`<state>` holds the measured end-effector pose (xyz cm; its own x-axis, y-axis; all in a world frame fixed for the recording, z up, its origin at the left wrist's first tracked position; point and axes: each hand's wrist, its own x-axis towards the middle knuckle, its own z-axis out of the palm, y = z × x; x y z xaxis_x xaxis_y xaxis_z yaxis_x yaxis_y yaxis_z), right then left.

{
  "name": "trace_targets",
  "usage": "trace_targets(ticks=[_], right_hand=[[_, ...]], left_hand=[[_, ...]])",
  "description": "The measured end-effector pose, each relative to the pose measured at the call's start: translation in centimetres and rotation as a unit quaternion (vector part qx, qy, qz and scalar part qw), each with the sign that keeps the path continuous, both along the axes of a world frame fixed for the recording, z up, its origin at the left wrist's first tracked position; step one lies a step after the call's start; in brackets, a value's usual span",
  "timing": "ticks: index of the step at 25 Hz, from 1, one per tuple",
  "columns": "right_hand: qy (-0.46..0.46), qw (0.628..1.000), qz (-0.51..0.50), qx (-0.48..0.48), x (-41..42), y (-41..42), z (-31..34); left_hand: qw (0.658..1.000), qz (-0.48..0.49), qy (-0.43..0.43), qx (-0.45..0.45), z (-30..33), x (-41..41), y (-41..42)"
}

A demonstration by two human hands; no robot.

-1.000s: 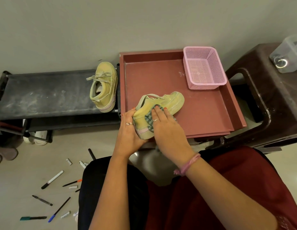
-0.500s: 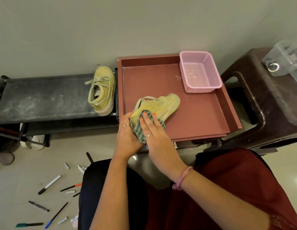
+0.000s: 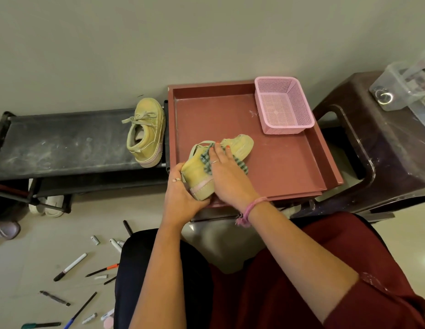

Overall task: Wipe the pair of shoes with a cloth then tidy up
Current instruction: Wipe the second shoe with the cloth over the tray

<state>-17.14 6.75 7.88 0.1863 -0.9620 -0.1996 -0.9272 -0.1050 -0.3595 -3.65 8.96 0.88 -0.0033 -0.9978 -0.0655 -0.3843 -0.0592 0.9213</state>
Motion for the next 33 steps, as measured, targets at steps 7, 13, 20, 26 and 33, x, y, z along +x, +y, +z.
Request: trace_targets(ticks=[7, 13, 20, 26, 33], right_hand=[[-0.024, 0.993, 0.069, -0.095, 1.7, 6.9, -2.4], [-0.098, 0.993, -0.065, -0.032, -1.3, 2.5, -3.4], [-0.069, 0.995, 0.03, -0.073, -3.2, 5.3, -4.2], [-0.067, 0.995, -0.052, -0.054, -3.5, 3.8, -4.8], [-0.073, 0.994, -0.074, -0.046, -5.4, 3.7, -5.3]], left_hand=[[0.999, 0.032, 0.009, 0.022, 0.1, -0.1, 0.2], [1.0, 0.017, -0.005, 0.012, 0.3, -0.1, 0.0], [1.0, 0.017, -0.001, 0.017, 0.1, 0.0, -0.1], [1.0, 0.013, -0.019, 0.006, 0.2, -0.1, -0.3], [1.0, 0.011, -0.011, 0.0, 0.3, -0.4, -0.2]])
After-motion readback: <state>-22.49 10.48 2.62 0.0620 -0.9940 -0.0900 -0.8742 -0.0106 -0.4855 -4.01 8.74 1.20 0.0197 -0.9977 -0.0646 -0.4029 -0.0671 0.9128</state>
